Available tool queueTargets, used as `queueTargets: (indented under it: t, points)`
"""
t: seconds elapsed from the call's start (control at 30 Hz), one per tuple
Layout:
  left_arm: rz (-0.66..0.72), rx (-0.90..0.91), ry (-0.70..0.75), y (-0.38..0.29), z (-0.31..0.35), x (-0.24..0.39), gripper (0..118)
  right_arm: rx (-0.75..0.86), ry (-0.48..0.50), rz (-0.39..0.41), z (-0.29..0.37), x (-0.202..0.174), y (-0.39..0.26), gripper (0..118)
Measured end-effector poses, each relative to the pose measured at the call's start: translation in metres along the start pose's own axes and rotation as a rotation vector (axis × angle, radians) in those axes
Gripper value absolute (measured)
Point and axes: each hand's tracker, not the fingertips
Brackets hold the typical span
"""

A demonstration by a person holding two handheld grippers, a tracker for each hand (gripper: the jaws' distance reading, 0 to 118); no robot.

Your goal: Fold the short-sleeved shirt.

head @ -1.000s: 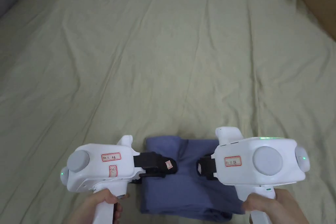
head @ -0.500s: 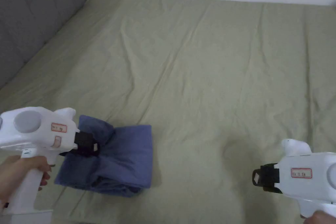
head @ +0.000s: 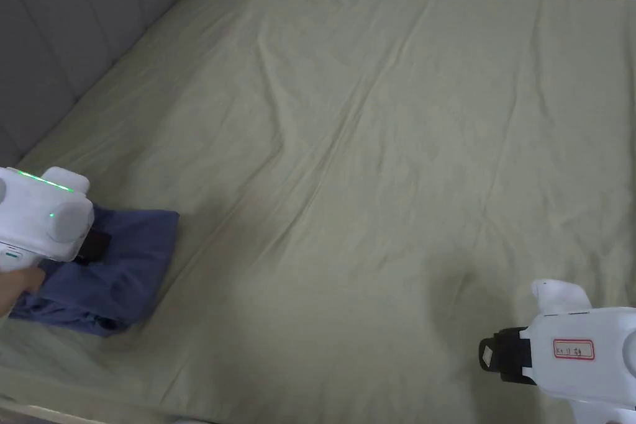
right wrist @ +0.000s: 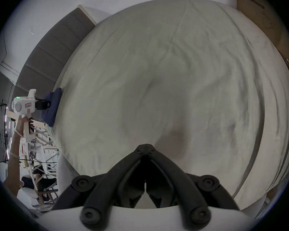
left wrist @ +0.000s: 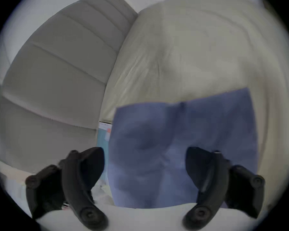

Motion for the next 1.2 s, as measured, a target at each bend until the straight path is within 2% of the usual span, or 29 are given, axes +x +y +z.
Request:
queueTargets:
  t: [0.13,0.17,0.2,0.23,0.27,0.3,0.5,0.63,0.7,0.8,0.9,1.03,1.1,1.2]
  points:
    - [0.173,-0.004,-0.180,0.005,0.028,-0.010,104,0.013,-0.001,-0.016,0.004,0.006,0.000,0]
    - [0.176,0.018,-0.209,0.005,0.037,-0.009,99,0.017,0.001,-0.022,0.006,0.007,-0.001,0]
    - [0.171,0.033,-0.248,0.004,0.047,-0.006,87,0.023,0.003,-0.024,0.008,0.008,-0.003,0]
    - [0.166,0.042,-0.287,0.003,0.057,-0.001,65,0.028,0.005,-0.022,0.011,0.009,-0.004,0]
    - [0.166,0.052,-0.331,0.001,0.069,0.005,26,0.035,0.005,-0.019,0.013,0.010,-0.006,0]
    - [0.175,0.067,-0.366,-0.003,0.082,0.013,1,0.039,0.005,-0.018,0.016,0.011,-0.009,0]
    - [0.185,0.149,-0.616,-0.029,0.144,0.082,0,0.068,0.037,-0.027,0.030,0.016,-0.025,0]
    - [0.162,0.178,-0.673,-0.038,0.173,0.129,0,0.108,0.026,-0.024,0.044,0.021,-0.035,0]
    - [0.143,0.213,-0.689,-0.040,0.191,0.144,0,0.164,-0.028,-0.003,0.058,0.021,-0.039,0]
    - [0.130,0.313,-0.613,-0.039,0.222,0.164,0,0.247,-0.088,0.051,0.081,0.019,-0.038,0]
    - [0.151,0.400,-0.598,-0.036,0.254,0.175,0,0.346,-0.150,0.053,0.103,0.017,-0.030,0]
    - [0.150,0.527,-0.527,-0.032,0.293,0.185,0,0.446,-0.155,0.072,0.133,0.010,-0.019,0]
    - [0.112,0.604,-0.480,-0.029,0.313,0.187,0,0.518,-0.201,0.117,0.150,0.001,-0.014,0]
    - [0.133,0.711,-0.428,-0.025,0.344,0.188,0,0.658,-0.273,0.153,0.174,-0.013,-0.005,0]
